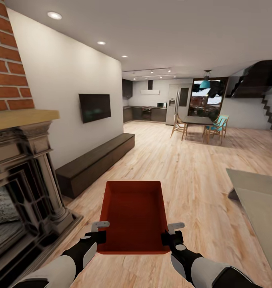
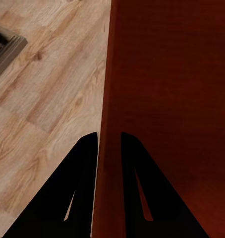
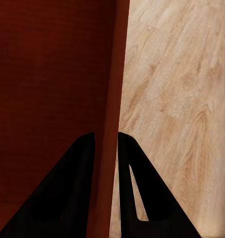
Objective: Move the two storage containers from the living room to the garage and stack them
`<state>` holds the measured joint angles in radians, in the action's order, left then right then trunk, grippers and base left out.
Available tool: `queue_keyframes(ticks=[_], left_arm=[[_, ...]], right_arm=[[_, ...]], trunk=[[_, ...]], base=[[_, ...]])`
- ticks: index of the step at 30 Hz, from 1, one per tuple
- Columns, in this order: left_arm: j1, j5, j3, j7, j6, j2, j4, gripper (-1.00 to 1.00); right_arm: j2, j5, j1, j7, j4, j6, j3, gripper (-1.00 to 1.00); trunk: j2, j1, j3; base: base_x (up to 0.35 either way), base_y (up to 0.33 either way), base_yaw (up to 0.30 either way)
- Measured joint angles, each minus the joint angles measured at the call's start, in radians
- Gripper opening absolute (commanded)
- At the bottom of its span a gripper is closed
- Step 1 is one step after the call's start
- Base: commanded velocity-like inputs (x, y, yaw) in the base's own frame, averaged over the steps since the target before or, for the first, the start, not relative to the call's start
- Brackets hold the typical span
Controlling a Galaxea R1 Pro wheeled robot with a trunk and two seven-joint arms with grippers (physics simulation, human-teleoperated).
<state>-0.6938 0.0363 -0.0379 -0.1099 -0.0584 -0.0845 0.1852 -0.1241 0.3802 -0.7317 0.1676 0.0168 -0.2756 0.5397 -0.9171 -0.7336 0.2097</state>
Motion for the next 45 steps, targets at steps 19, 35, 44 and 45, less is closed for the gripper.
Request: queue_keyframes(ticks=[19,35,44,45], left_arm=[[0.000,-0.002,-0.001,0.000,0.000,0.000,-0.001,-1.00],[0.000,-0.002,-0.001,0.000,0.000,0.000,0.000,-1.00],[0.000,0.000,-0.001,0.000,0.004,0.000,-0.001,-1.00],[0.000,-0.001,-0.002,-0.001,0.004,-0.001,-0.001,-1.00]], right_arm=[[0.000,0.000,0.000,0.000,0.001,0.000,0.000,-1.00],[0.000,-0.001,0.000,0.000,0.000,0.000,-0.001,-1.00],[0.001,-0.002,0.000,0.000,-0.002,0.000,0.001,-1.00],[0.001,-0.003,0.000,0.000,-0.003,0.000,0.001,-1.00]], trunk=[[0.000,0.000,0.000],[0.000,0.000,-0.008],[0.000,0.001,-0.010],[0.000,0.001,-0.010]], base=[[0.039,0.000,-0.281],[0.092,0.000,-0.282],[0.272,0.000,-0.081],[0.320,0.000,-0.002]])
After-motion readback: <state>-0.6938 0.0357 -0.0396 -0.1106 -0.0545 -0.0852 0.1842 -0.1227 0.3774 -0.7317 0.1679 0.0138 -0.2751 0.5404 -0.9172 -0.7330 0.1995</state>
